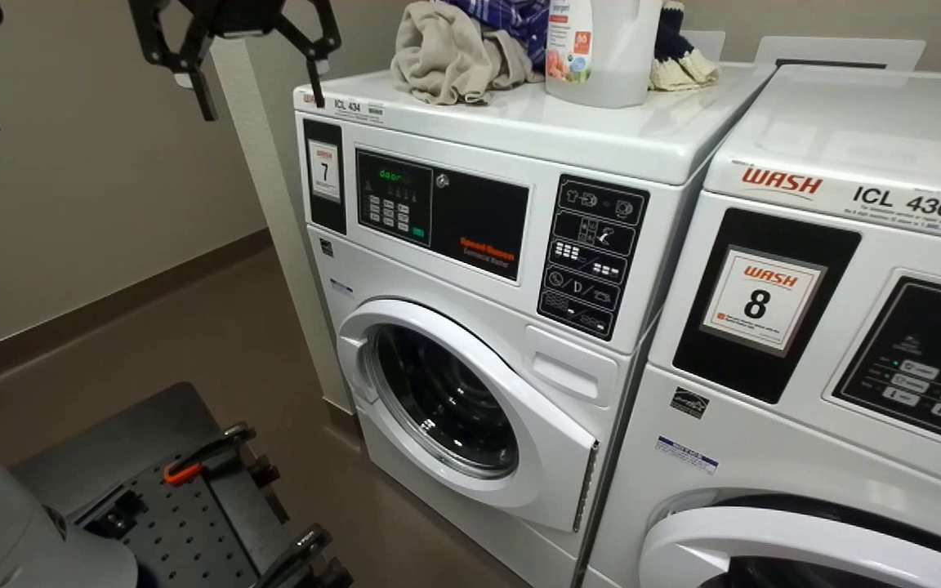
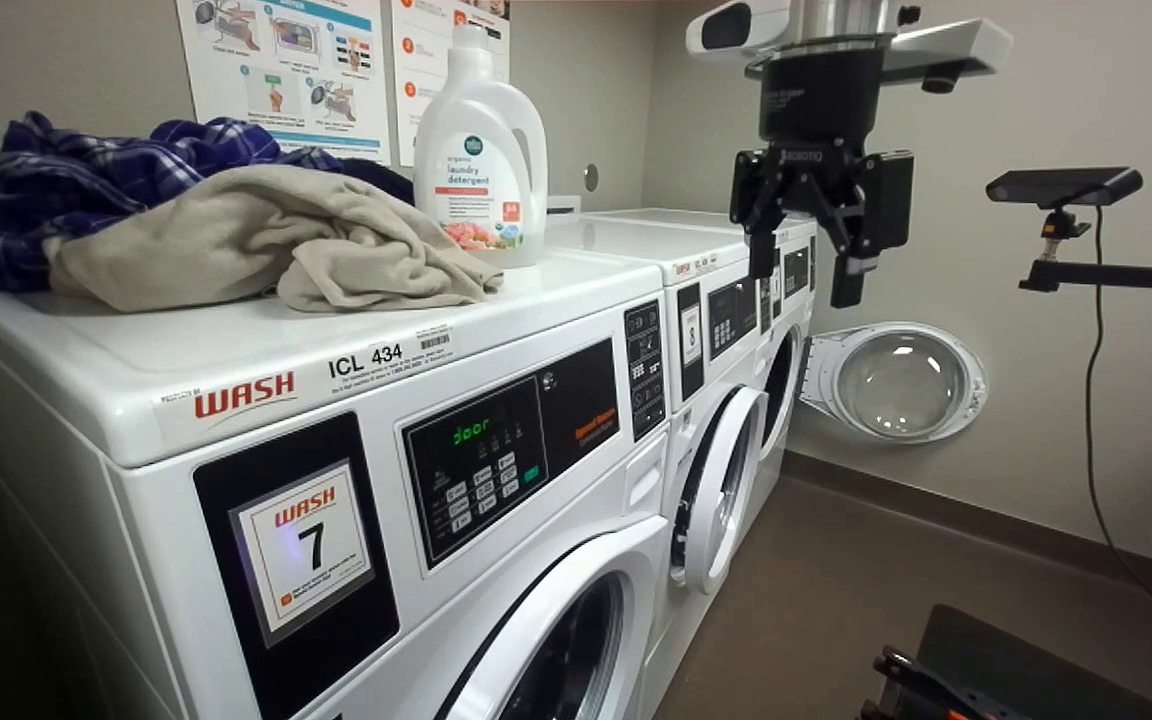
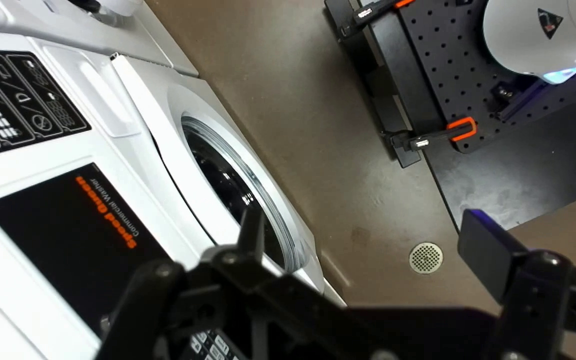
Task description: Close the door on the first washing machine from the left
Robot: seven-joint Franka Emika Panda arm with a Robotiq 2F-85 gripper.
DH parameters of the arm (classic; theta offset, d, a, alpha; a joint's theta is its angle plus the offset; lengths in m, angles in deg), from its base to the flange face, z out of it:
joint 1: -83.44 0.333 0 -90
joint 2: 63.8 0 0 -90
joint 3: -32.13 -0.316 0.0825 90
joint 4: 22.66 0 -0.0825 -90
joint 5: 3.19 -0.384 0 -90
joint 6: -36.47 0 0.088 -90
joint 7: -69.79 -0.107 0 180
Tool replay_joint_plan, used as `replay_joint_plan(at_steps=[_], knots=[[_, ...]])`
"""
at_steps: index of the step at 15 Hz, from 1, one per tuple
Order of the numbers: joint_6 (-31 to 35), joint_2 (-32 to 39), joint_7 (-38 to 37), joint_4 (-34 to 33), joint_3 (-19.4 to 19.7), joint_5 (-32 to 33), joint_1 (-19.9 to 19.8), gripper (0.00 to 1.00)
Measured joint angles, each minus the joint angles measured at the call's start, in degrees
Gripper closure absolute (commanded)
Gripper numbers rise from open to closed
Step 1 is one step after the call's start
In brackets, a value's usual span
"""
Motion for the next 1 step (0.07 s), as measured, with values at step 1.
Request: replay_joint_plan(at_steps=[1], knots=[[-0.2, 0.0, 0.0, -0.4, 0.1, 0.0, 0.5, 0.0]])
